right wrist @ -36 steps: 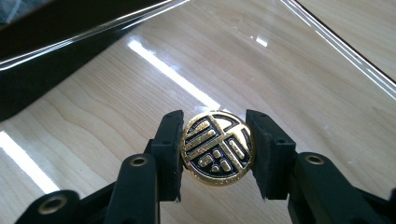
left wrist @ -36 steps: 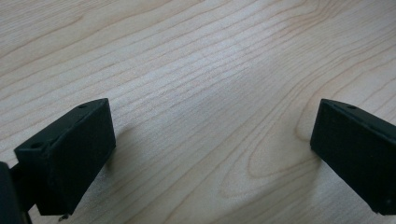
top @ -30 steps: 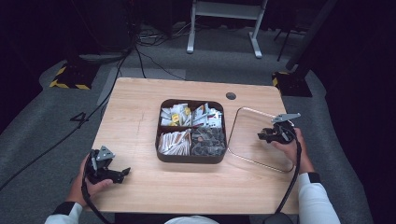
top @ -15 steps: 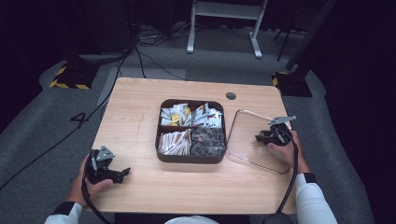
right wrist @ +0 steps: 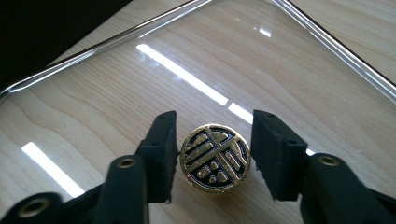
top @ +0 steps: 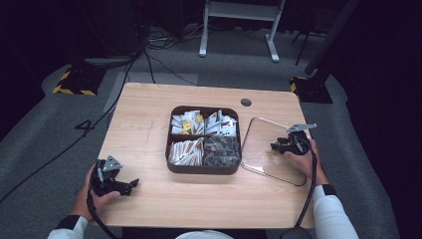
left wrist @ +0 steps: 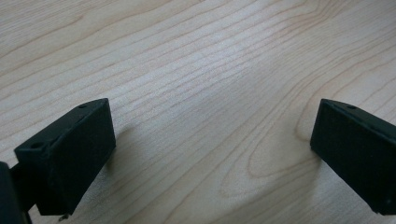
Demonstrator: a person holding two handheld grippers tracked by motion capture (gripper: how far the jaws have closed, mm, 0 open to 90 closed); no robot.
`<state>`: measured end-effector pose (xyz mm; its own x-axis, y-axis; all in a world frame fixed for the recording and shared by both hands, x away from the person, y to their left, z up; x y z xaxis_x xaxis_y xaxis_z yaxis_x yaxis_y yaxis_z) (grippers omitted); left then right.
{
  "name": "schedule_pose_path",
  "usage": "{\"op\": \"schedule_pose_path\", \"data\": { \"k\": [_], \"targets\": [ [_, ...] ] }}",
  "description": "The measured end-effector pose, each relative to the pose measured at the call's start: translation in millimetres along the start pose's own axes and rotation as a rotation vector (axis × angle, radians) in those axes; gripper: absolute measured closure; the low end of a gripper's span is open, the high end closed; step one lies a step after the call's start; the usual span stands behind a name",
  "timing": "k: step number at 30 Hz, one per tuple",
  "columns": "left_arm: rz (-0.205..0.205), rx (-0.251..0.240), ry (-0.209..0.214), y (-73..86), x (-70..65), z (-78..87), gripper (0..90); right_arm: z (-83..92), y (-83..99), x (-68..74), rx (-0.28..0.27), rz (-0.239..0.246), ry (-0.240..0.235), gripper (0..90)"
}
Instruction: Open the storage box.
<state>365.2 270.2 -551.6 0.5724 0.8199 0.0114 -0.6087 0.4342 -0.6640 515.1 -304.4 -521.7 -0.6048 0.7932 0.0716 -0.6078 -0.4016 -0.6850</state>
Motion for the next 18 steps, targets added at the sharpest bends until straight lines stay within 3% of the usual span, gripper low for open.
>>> {"op": "schedule_pose_path", "data": {
  "k": [2, 7, 12, 18],
  "targets": [
    [0.000, 0.000, 0.001, 0.0, -0.1, 0.0, 0.3, -1.8, 2.1, -0.2, 0.024, -0.004, 0.004, 41.9],
    [-0.001, 0.000, 0.002, 0.0, 0.0, 0.0, 0.3, -2.3, 2.1, -1.5, 0.026, -0.017, 0.021, 30.5],
    [-0.002, 0.000, 0.002, 0.0, 0.2, 0.0, 0.2, 4.5, -3.7, 1.7, -0.037, -0.041, 0.016, 25.4],
    [0.000, 0.001, 0.003, 0.1, 0.1, 0.0, 0.2, 9.6, -12.1, 8.4, -0.068, -0.017, 0.031, 25.2]
  ]
}}
Point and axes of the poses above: each handheld gripper's, and its own axes: z roughly backward along the jaws, y roughly out of its underside, x roughly to its left, the point moved 6 cm from there along -z, roughly forward along the jaws, and after that the axes turned 3 degrees about -z, right-handed, at the moved point
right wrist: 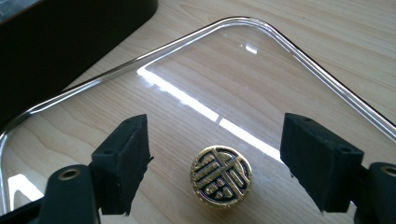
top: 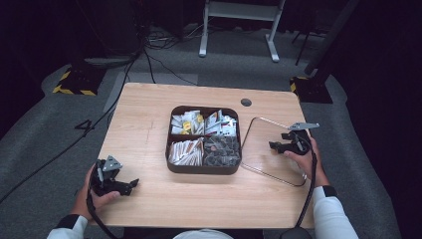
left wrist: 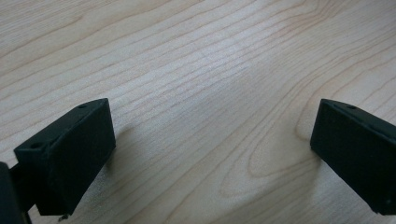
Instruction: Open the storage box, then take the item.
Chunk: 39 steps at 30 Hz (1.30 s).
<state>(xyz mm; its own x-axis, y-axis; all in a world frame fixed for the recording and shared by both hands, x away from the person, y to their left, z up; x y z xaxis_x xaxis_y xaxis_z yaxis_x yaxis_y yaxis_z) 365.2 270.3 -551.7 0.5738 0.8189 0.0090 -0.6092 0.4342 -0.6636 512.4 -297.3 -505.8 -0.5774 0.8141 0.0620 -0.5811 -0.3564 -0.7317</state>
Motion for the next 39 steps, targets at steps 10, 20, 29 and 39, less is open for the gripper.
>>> {"op": "schedule_pose_path", "data": {
  "k": [10, 20, 29, 39],
  "targets": [
    [-0.002, 0.000, 0.001, -0.1, 0.2, -0.1, 0.1, 5.9, -11.8, 15.5, -0.035, 0.042, -0.019, 27.0],
    [0.001, 0.000, 0.002, -0.2, 0.0, -0.2, 0.1, 7.3, -27.3, 33.8, -0.063, 0.095, -0.023, 27.3],
    [-0.004, 0.001, 0.000, 0.1, 0.4, 0.2, 0.3, 0.4, -47.1, 52.2, -0.073, 0.143, -0.031, 30.0],
    [-0.004, 0.000, 0.001, 0.0, 0.4, 0.0, 0.2, -13.9, -89.8, 80.2, -0.104, 0.182, -0.057, 30.2]
  ]
}}
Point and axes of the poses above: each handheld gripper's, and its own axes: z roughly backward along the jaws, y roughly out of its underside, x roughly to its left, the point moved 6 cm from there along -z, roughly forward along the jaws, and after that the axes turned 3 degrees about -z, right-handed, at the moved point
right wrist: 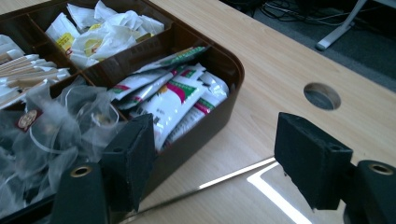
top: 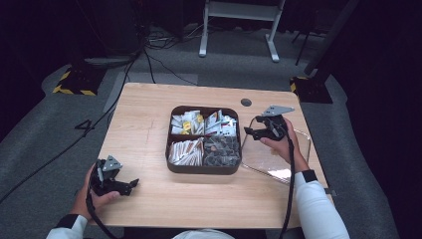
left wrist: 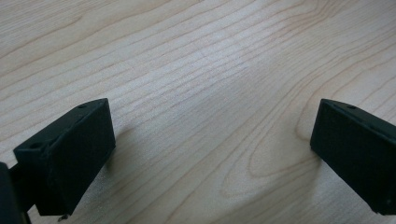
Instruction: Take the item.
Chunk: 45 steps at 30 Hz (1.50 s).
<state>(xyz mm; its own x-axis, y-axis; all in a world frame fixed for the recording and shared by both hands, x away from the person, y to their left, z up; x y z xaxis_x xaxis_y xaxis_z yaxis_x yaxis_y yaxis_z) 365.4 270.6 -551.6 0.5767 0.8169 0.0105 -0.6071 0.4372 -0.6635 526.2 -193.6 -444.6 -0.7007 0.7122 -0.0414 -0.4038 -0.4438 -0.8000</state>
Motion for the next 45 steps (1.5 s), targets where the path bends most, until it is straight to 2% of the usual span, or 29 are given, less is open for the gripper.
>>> {"op": "schedule_pose_path", "data": {
  "k": [4, 10, 22, 38, 45],
  "targets": [
    [0.004, 0.000, -0.002, 0.8, -0.3, 0.8, 0.4, -10.4, -12.4, 11.5, 0.000, 0.024, -0.016, 30.0],
    [0.005, 0.000, -0.003, 0.9, -0.3, 1.0, 0.4, -21.9, -25.7, 21.2, -0.006, 0.028, -0.033, 29.8],
    [0.005, -0.002, -0.004, 0.9, -0.3, 0.8, 0.4, -43.8, -43.7, 26.9, 0.001, 0.028, -0.033, 30.2],
    [0.006, -0.001, -0.004, 1.4, -0.3, 1.2, 0.4, -85.4, -51.9, 40.5, 0.076, 0.029, -0.045, 29.5],
    [0.003, 0.000, -0.005, 1.6, -0.1, 1.5, 0.4, -99.0, -52.9, 43.5, 0.101, 0.032, -0.033, 29.8]
  ]
}}
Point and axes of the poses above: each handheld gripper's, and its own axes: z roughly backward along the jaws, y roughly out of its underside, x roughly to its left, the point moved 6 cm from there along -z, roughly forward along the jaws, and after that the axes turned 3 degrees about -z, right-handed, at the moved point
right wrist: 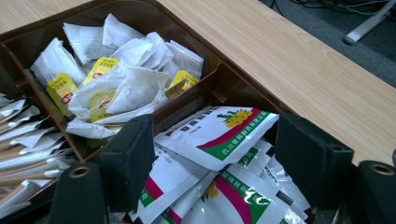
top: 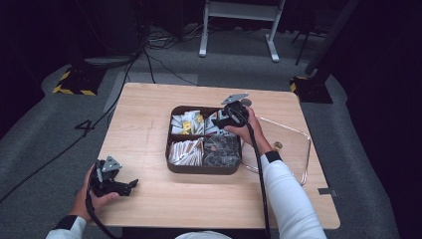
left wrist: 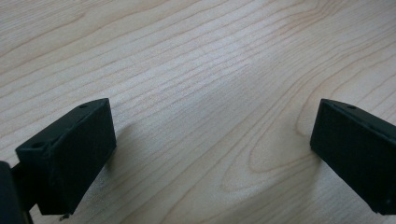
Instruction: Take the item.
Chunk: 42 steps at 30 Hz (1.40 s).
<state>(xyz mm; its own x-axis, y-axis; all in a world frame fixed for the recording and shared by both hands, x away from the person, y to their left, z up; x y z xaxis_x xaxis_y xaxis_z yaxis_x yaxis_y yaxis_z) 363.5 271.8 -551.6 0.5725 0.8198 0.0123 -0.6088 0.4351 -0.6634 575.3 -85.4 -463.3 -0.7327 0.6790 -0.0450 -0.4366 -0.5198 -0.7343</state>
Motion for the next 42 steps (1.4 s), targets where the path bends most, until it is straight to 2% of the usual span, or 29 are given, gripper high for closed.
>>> {"op": "schedule_pose_path", "data": {
  "k": [9, 15, 23, 25, 29, 33, 42],
  "targets": [
    [0.001, 0.000, 0.001, 0.0, -0.1, 0.0, 0.4, -15.3, 1.2, -4.9, 0.057, -0.033, 0.002, 28.9],
    [0.001, 0.000, 0.001, 0.0, -0.1, 0.0, 0.4, -24.5, 1.1, -2.4, 0.079, -0.048, -0.014, 28.0],
    [0.001, -0.001, 0.001, 0.0, -0.1, 0.0, 0.4, -24.0, -7.1, 3.8, 0.033, -0.062, -0.041, 28.7],
    [0.001, -0.001, 0.000, 0.0, -0.1, 0.0, 0.4, -22.9, -9.1, 5.1, 0.016, -0.066, -0.053, 30.4],
    [0.001, 0.000, 0.001, 0.0, -0.1, 0.0, 0.4, -25.5, -9.4, 9.7, 0.022, -0.062, -0.083, 35.8],
    [0.001, 0.000, 0.001, 0.0, -0.1, 0.0, 0.4, -31.6, -8.7, 10.9, 0.050, -0.046, -0.048, 39.5],
    [0.001, 0.000, 0.001, 0.0, -0.1, 0.0, 0.4, -42.9, -10.7, 8.5, 0.048, -0.082, 0.012, 58.5]
  ]
}}
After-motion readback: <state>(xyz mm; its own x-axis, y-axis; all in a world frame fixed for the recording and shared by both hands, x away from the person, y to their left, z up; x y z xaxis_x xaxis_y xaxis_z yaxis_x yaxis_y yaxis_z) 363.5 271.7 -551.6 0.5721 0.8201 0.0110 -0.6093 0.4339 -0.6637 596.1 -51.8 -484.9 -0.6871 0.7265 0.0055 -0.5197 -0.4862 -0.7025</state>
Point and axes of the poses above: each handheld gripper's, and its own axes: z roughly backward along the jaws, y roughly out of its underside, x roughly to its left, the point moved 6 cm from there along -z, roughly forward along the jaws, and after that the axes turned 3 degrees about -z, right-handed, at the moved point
